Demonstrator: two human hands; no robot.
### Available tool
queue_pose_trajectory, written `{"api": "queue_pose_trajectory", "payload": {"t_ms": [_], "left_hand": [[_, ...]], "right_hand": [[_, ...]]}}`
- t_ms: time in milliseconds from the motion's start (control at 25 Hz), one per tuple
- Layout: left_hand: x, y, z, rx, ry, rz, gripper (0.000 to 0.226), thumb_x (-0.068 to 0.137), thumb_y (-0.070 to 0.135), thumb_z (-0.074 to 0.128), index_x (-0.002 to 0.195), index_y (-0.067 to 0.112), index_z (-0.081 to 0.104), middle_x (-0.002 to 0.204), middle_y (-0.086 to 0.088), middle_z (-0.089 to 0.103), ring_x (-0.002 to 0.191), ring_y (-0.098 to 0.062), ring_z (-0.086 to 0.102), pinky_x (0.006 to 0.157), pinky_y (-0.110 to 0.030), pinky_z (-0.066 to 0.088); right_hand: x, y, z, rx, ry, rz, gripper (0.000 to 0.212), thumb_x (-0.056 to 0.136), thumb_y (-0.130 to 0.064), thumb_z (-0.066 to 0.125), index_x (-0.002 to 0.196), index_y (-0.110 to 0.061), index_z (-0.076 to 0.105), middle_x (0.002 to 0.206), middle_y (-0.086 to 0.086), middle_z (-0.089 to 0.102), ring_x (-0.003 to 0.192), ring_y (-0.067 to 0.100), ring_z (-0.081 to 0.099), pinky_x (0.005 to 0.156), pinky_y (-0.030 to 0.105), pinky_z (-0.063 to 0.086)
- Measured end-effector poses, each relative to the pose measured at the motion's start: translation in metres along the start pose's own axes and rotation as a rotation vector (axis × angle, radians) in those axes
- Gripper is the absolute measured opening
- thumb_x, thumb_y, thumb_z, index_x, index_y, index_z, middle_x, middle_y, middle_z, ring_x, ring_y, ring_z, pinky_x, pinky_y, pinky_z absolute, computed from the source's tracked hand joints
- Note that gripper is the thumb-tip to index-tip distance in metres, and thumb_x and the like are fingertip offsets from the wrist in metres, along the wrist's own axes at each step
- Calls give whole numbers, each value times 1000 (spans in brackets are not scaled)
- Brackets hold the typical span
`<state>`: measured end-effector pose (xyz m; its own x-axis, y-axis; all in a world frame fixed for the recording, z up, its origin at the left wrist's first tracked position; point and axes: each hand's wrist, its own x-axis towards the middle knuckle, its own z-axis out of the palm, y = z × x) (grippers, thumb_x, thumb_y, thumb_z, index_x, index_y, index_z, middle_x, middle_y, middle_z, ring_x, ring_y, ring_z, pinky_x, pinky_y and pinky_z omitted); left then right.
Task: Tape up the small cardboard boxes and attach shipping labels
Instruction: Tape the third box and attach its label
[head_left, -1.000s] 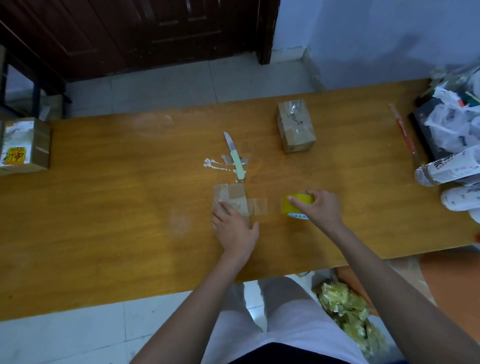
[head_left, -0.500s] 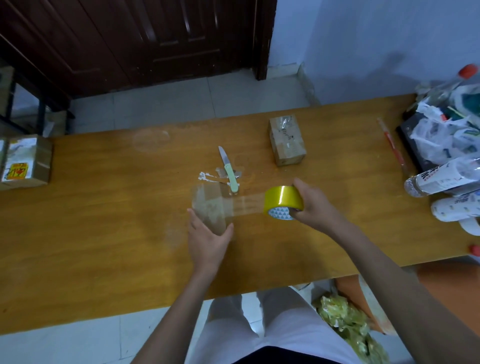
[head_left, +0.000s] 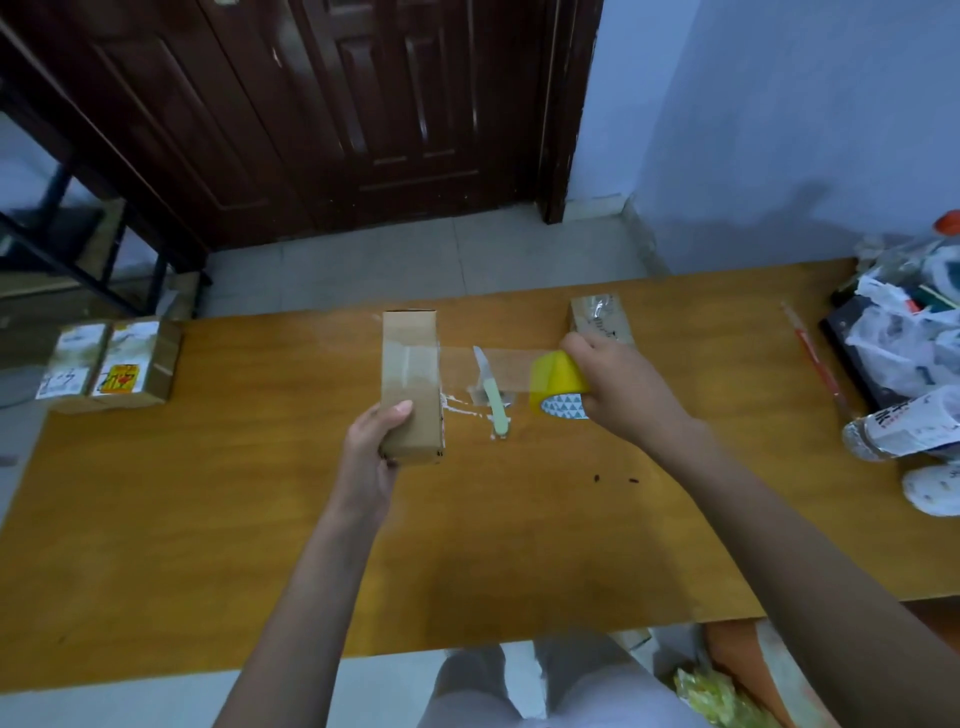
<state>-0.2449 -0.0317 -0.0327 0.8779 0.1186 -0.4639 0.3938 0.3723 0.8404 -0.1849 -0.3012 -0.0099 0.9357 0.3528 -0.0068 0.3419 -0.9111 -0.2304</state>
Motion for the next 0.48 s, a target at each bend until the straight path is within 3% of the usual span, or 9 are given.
{"api": "queue_pose_trajectory", "payload": {"t_ms": [120, 200, 360, 480], "left_hand": [[-4, 7, 2, -256, -120, -36, 33, 73, 23, 62, 96, 4, 75, 95, -14, 68, 84, -26, 66, 69, -34, 57], [-10, 11, 3, -394, -187, -46, 38, 71, 26, 65, 102, 7, 76, 106, -14, 68, 95, -28, 67, 76, -35, 57], [-18, 17, 9, -584, -317, -107, 64, 62, 38, 78, 120, 12, 69, 124, -10, 64, 114, -30, 60, 92, -41, 49], [-21, 21, 13, -733, -334, -138, 65, 67, 43, 73, 125, 13, 67, 134, -10, 59, 128, -32, 51, 99, -45, 46]], "right_hand": [[5, -8, -6, 97, -1, -15, 34, 70, 7, 59, 96, -11, 47, 94, 6, 55, 81, 26, 53, 57, 32, 39], [8, -15, -10, 126, 2, -38, 35, 70, 5, 61, 95, -14, 45, 93, 3, 54, 81, 24, 53, 53, 27, 36], [16, -37, -20, 131, 21, -65, 34, 72, 3, 62, 97, -13, 47, 92, 3, 55, 79, 23, 53, 58, 37, 47], [21, -50, -28, 106, 28, -67, 35, 72, 4, 62, 100, -11, 48, 93, 4, 56, 79, 23, 54, 59, 36, 48]]}}
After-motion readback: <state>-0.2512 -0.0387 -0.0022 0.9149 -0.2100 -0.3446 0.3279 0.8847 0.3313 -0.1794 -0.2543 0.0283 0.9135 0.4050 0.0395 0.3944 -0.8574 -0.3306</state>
